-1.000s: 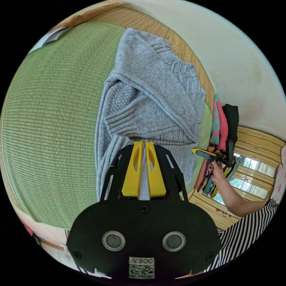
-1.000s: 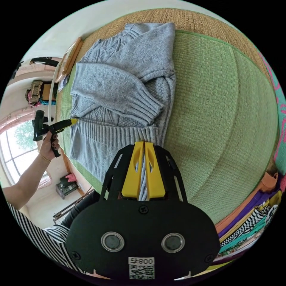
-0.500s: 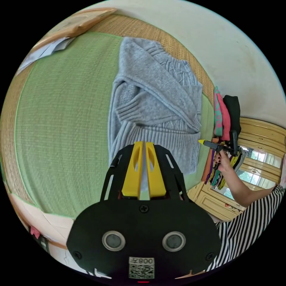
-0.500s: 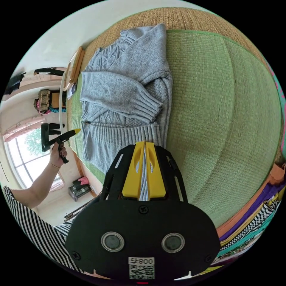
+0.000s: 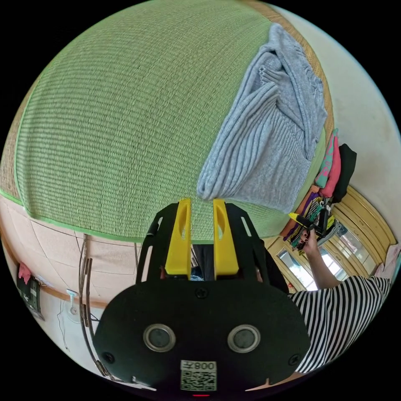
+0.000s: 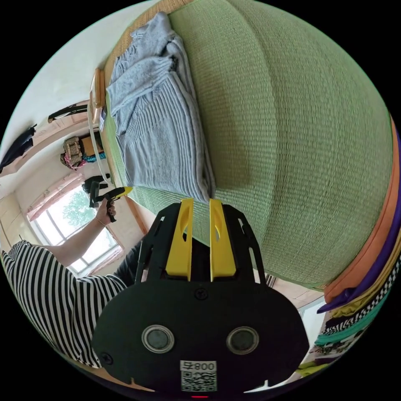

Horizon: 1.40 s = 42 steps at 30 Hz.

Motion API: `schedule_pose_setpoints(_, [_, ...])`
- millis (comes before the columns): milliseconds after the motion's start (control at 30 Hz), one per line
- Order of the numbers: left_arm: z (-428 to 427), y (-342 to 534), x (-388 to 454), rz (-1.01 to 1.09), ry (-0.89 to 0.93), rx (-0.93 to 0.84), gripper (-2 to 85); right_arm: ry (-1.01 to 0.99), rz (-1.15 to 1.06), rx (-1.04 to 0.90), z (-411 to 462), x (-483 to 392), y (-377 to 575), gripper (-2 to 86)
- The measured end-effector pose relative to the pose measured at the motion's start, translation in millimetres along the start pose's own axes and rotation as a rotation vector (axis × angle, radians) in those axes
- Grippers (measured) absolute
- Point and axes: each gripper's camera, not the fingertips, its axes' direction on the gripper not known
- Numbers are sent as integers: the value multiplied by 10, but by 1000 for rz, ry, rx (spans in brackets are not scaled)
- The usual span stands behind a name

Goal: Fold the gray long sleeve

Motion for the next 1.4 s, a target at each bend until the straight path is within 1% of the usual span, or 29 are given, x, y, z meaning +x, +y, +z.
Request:
schedule_pose_setpoints(167, [66, 94, -19, 28, -19, -32, 41, 33, -5, -27, 191, 107, -90, 67])
schedule_pose_setpoints(233, [65, 154, -36, 35, -21, -33, 35, 17, -3, -29, 226, 165, -104, 55])
schedule_pose_setpoints(567, [-117, 726, -159, 64, 72, -9, 17, -69, -90, -40, -1, 261, 180, 10])
schedule_pose_setpoints(667, [-184, 962, -175, 73, 107, -2, 12, -14, -115, -121, -26, 251, 349, 4])
schedule_pose_setpoints(767, [-217, 1168, -187, 70, 116, 9, 8, -17, -112, -178, -16, 295, 595, 5])
schedule_pose_setpoints(867, [-190, 1238, -237, 35, 138, 39, 6, 33, -84, -52, -123, 352, 688, 14])
schedule_pose_setpoints(933, [-152, 1224, -241, 34, 108, 31, 7, 35, -56, 40, -112, 376, 568, 35])
schedule_pose_setpoints(1000, [-118, 1193, -238, 38, 96, 21, 9, 50, -80, 68, -25, 327, 450, 55])
schedule_pose_setpoints(1100, [-94, 1162, -195, 58, 61, 29, 19, 55, -123, 49, 176, 233, 320, 70])
schedule_pose_setpoints(1167, [-53, 1135, -176, 55, 6, 13, 36, 58, -126, 50, 258, 214, 298, 74])
schedule_pose_setpoints(1300, [15, 1069, -204, 31, 12, 7, 65, 102, -110, 91, 300, 234, 300, 78])
schedule_pose_setpoints(1400, [85, 983, -202, 19, 14, -14, 72, 86, -115, 91, 326, 242, 242, 80])
